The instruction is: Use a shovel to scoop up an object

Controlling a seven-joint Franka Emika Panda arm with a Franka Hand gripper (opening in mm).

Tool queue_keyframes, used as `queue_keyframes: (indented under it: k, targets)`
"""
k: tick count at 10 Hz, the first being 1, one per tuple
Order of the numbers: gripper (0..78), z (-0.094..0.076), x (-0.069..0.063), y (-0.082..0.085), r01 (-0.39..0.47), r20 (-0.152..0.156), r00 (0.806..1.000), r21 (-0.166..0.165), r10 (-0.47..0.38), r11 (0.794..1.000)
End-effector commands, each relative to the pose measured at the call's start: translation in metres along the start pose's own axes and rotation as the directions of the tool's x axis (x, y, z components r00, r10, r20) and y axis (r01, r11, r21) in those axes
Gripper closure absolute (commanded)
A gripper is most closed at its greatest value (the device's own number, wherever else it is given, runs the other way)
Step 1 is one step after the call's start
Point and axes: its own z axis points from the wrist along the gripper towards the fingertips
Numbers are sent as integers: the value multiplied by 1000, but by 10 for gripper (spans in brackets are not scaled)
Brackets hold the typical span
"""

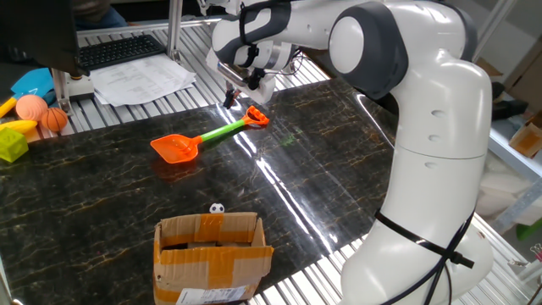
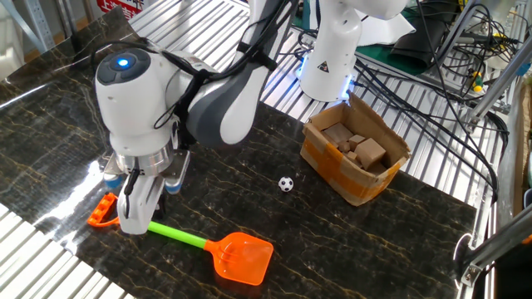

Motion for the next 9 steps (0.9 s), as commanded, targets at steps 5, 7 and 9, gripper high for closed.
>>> queue_keyframes:
  k: [5,7,9]
  targets:
    - [776,27,1,6,-48,16,999,46,47,998]
    - [776,33,-4,3,-49,13,999,45,49,998]
    - [776,38,-7,3,-48,17,999,45,47,998]
